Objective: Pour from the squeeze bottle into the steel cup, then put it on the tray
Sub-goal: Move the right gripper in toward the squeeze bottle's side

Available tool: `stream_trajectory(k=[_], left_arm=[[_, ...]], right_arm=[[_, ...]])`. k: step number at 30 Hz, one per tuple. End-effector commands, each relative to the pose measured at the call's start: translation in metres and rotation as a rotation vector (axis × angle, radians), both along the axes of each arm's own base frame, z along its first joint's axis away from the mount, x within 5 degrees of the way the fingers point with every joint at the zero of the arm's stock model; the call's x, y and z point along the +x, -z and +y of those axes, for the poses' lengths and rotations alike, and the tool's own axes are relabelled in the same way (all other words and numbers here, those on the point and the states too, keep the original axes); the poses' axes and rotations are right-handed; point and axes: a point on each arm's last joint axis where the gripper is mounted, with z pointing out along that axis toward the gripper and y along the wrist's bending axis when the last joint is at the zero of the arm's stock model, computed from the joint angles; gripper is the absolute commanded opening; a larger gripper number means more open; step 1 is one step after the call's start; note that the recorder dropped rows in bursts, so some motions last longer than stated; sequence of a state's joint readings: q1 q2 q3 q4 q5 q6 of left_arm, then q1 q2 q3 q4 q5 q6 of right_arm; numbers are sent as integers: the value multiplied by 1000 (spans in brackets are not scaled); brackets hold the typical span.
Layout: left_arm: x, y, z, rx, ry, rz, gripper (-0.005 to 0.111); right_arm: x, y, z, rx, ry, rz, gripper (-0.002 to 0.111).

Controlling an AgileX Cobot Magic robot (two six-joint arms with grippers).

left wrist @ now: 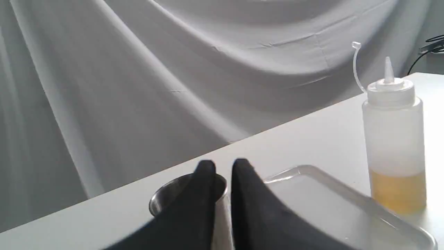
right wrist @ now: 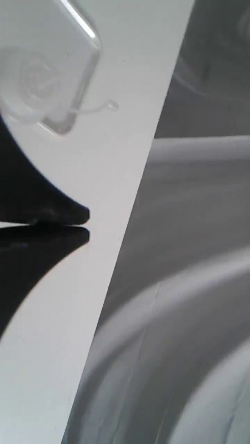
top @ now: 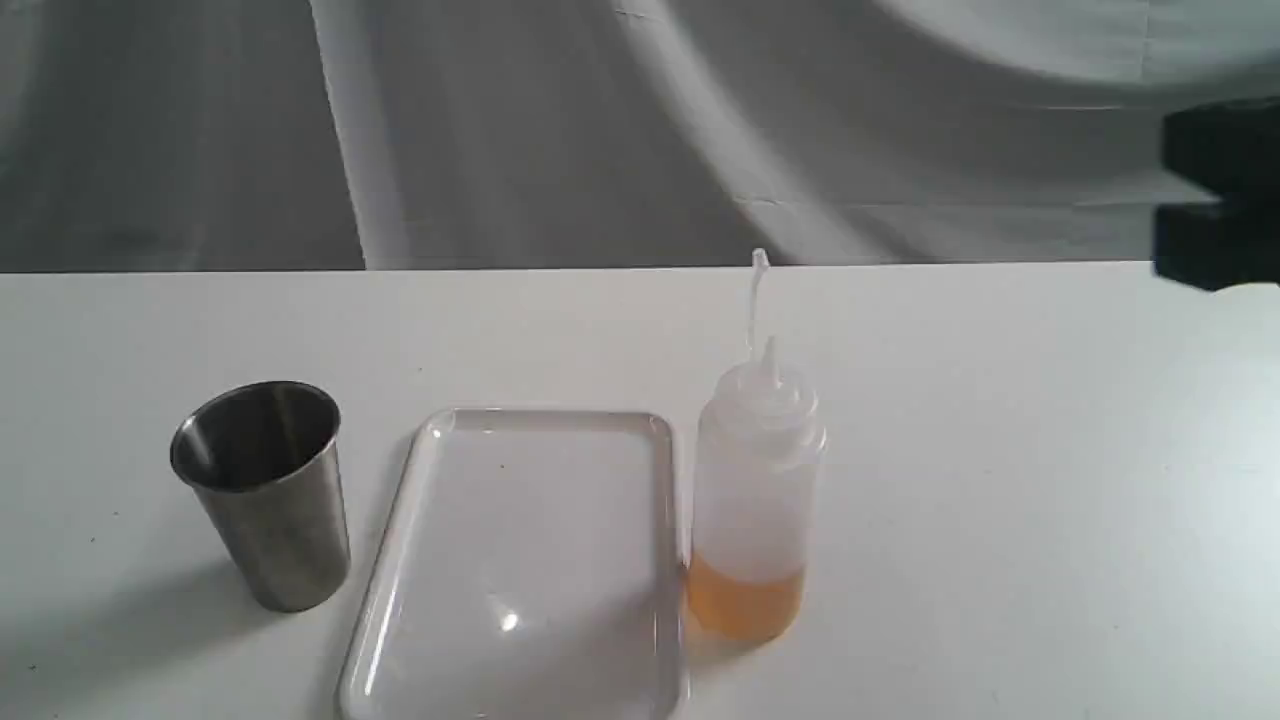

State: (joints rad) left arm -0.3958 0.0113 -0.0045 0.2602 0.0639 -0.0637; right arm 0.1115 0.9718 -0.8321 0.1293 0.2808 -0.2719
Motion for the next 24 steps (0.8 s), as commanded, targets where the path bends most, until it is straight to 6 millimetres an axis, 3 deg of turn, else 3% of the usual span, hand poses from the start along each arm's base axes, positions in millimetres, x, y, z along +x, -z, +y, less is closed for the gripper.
stream_trajectory(k=[1, 9, 17, 24], left_arm=[[0, 1, 0, -5, 0, 3, 8], [0, 1, 0, -5, 0, 3, 8], [0, 1, 0, -5, 0, 3, 8], [0, 1, 0, -5, 0, 3, 8]], right_arm=[[11, 6, 20, -7, -79, -22, 0], [8, 43, 51, 131, -162, -183, 0], [-9, 105, 62, 111, -223, -62, 0], [-10, 151, 61, 136, -185, 6, 0]])
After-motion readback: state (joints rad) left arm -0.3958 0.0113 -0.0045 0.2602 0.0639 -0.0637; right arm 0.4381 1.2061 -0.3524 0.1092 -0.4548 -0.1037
